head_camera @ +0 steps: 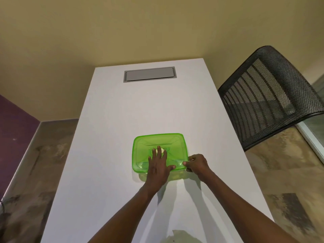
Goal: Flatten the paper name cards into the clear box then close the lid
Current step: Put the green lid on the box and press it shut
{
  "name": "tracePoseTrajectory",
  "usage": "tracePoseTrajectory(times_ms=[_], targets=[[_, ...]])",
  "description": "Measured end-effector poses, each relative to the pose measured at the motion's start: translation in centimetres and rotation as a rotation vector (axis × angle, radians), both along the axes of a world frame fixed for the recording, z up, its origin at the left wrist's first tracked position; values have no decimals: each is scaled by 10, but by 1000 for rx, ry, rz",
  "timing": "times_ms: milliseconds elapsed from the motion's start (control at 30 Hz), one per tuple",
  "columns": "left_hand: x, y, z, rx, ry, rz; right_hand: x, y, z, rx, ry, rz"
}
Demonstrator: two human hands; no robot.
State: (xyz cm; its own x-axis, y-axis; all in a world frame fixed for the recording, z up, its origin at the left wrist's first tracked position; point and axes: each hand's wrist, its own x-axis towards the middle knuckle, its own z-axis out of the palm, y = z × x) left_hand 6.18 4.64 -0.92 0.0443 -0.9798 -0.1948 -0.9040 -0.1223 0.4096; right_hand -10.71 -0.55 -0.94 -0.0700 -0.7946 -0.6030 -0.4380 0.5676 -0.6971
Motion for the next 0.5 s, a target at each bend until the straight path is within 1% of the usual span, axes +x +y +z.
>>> tracePoseTrajectory(times_ms=[67,133,200,300,400,500], targets=[[0,0,0,7,-7,1,3,-3,-2,16,38,36],[-2,0,0,9,-23,-5,7,-7,-5,-21,188,149],[-3,-1,0,19,-20,1,10,-9,-9,-48,283,209],[-3,-1,3,28,-27,-1,9,-9,-9,-49,279,211],[-2,1,6,24,-40,-3,5,-10,-3,-34,233,201],[1,1,7,-51,11,9,3,-23,6,66,163,233]])
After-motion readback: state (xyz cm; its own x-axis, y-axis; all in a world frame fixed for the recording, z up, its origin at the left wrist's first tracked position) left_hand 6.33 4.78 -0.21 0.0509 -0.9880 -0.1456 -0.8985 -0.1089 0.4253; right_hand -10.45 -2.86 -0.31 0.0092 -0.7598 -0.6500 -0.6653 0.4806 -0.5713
